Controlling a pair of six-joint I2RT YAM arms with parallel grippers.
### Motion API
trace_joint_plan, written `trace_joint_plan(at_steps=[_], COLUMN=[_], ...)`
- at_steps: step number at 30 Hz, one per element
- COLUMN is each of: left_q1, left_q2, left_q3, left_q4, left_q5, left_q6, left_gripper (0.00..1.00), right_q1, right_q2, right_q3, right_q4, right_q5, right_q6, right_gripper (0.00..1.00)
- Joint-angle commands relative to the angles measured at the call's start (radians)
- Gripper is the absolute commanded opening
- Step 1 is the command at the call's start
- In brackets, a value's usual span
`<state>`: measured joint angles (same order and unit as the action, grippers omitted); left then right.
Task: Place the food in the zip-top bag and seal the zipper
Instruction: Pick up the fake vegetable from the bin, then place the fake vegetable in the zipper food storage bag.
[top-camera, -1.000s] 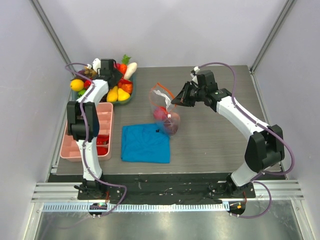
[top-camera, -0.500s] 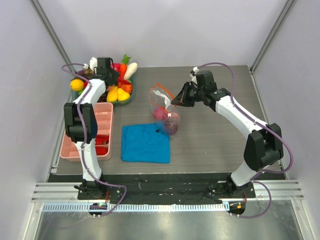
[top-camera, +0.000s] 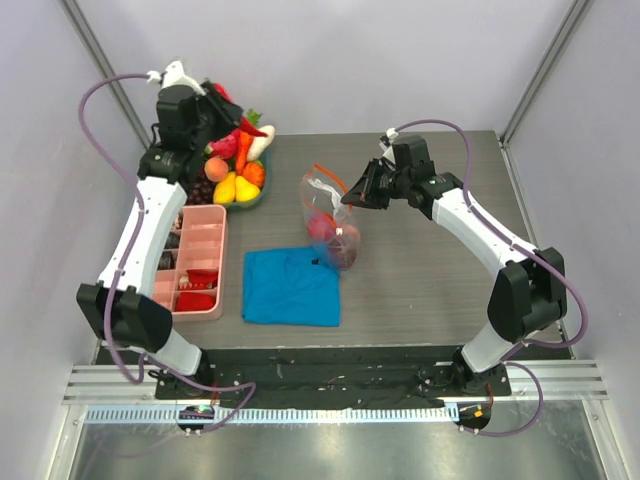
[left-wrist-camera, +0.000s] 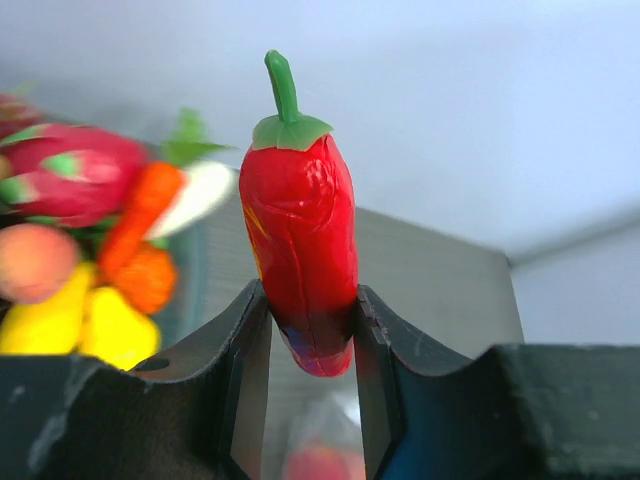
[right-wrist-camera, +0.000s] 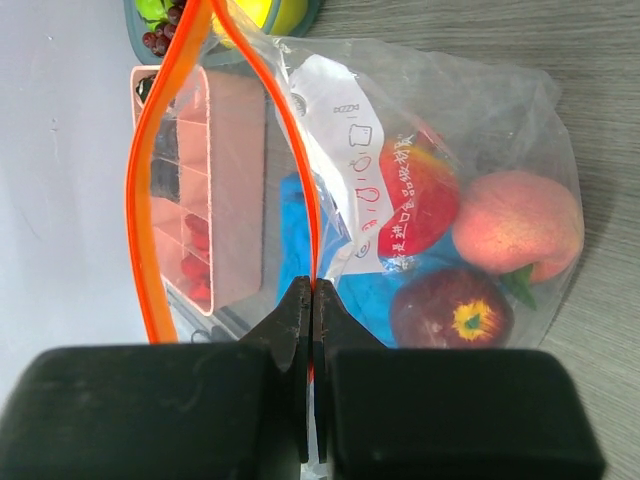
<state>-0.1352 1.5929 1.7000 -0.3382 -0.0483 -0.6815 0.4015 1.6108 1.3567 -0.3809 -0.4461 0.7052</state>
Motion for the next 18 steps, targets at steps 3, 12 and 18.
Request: trace_joint_plan(at_steps=[3,12,18], left_q1=[-0.205,-0.412,-0.503], left_q2=[-0.070,-0.031,-0.013], left_q3=[-0.016,0.027,0.006], left_q4=[-0.056,-0.165,-0.235], left_q5=[0.120,0.117,0.143], left_q6=[0.301,0.454,0.465], left_gripper=[0.22,0.23,0.27], right_q1=[0.002,0.007,0.007], right_q2=[-0.052,-0.065,-0.065], right_q3=[0.073,0.081,0.084], right_q4=[-0.003,-0.019,-0.021], right_q5=[-0.009,-0.002,-0.003], right_q6=[-0.035,-0.062,-0.065], right_gripper=[0.01,0.01,0.01])
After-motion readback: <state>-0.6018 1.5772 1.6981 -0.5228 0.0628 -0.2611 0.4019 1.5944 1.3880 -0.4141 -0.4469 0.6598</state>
